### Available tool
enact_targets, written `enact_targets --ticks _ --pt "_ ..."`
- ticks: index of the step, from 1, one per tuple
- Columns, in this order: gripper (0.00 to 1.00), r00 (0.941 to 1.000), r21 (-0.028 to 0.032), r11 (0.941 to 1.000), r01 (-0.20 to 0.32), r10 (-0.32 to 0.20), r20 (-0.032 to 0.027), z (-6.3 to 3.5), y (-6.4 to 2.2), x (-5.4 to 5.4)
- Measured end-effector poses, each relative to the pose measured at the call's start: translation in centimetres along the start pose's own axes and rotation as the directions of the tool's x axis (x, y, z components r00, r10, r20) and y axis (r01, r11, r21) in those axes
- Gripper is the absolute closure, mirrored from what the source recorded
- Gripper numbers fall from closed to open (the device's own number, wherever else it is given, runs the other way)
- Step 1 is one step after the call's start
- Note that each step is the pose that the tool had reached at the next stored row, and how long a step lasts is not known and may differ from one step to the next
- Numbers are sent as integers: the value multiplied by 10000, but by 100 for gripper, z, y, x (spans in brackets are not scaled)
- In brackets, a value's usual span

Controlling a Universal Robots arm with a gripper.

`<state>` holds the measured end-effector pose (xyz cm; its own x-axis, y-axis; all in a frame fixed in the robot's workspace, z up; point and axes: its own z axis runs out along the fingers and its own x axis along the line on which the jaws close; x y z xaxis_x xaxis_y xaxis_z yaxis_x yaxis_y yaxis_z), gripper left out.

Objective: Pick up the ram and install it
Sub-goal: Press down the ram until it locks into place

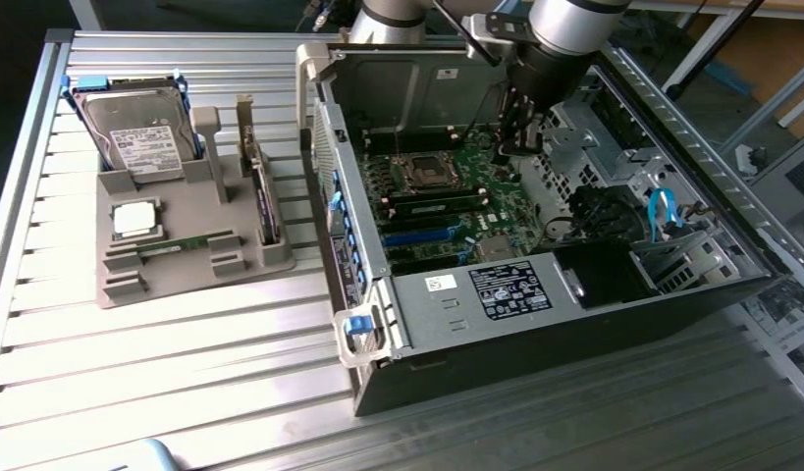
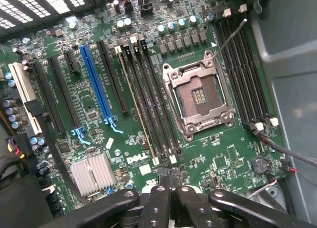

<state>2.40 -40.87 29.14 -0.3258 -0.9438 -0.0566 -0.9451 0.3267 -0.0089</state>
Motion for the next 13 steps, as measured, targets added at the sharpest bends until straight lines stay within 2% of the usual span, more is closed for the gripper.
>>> enact_targets --ticks 13 --pt "89 9969 44 9969 -781 781 -4 3 0 0"
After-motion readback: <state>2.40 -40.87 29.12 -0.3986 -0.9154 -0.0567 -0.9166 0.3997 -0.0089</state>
